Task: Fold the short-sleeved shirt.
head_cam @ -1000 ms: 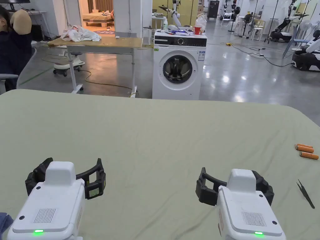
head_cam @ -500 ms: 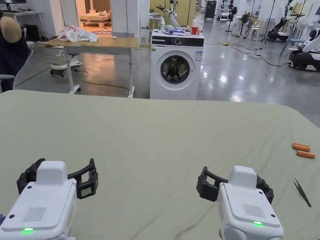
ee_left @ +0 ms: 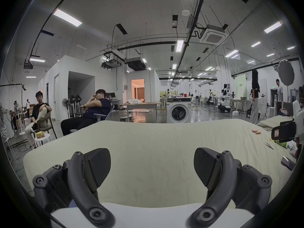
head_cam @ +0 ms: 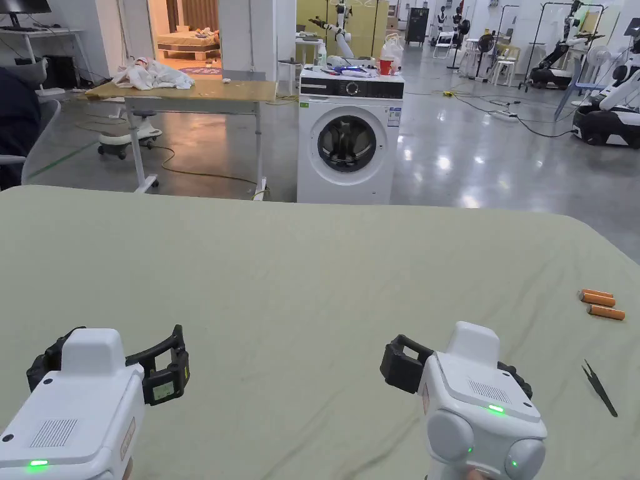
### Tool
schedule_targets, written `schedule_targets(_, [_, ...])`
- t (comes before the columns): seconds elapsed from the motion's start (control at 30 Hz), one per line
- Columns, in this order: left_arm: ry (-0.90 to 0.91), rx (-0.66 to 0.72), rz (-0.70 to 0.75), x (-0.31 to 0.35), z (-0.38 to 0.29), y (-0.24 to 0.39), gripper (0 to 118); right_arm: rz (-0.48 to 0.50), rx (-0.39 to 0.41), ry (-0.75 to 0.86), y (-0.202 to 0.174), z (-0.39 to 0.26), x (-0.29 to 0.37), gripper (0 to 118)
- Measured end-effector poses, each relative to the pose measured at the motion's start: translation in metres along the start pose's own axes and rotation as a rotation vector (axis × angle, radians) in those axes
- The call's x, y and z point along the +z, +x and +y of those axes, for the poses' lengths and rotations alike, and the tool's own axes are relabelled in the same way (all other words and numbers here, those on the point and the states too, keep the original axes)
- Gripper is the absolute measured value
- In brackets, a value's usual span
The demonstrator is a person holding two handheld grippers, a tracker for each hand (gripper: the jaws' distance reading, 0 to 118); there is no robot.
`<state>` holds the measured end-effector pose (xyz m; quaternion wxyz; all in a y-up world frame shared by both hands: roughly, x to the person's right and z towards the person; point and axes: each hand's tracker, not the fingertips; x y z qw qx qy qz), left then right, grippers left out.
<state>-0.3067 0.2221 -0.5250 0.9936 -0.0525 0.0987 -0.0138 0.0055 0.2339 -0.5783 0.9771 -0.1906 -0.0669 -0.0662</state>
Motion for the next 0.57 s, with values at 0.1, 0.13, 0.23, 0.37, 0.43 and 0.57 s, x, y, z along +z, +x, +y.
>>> schedule_targets(0.1, [-0.008,0.000,-0.003,0.001,-0.001,-0.001,104,-0.001,0.003,-0.018,-0.001,0.000,-0.002,116])
schedule_targets(0.13, [-0.010,0.001,-0.003,0.001,-0.001,-0.001,104,0.002,0.004,-0.024,-0.001,0.001,-0.003,116])
schedule_targets(0.23, [-0.014,0.001,-0.008,0.001,-0.002,-0.004,104,0.002,0.008,-0.035,-0.002,0.001,-0.005,116])
schedule_targets(0.37, [-0.018,-0.001,-0.007,0.000,-0.003,-0.006,104,-0.008,0.025,-0.049,-0.002,0.000,-0.009,116])
schedule_targets(0.43, [-0.020,-0.001,-0.006,0.000,-0.003,-0.007,104,-0.011,0.033,-0.051,-0.001,0.000,-0.011,116])
schedule_targets(0.57, [-0.030,0.002,-0.010,0.000,-0.003,-0.009,104,-0.028,0.058,-0.034,-0.003,-0.003,-0.010,116])
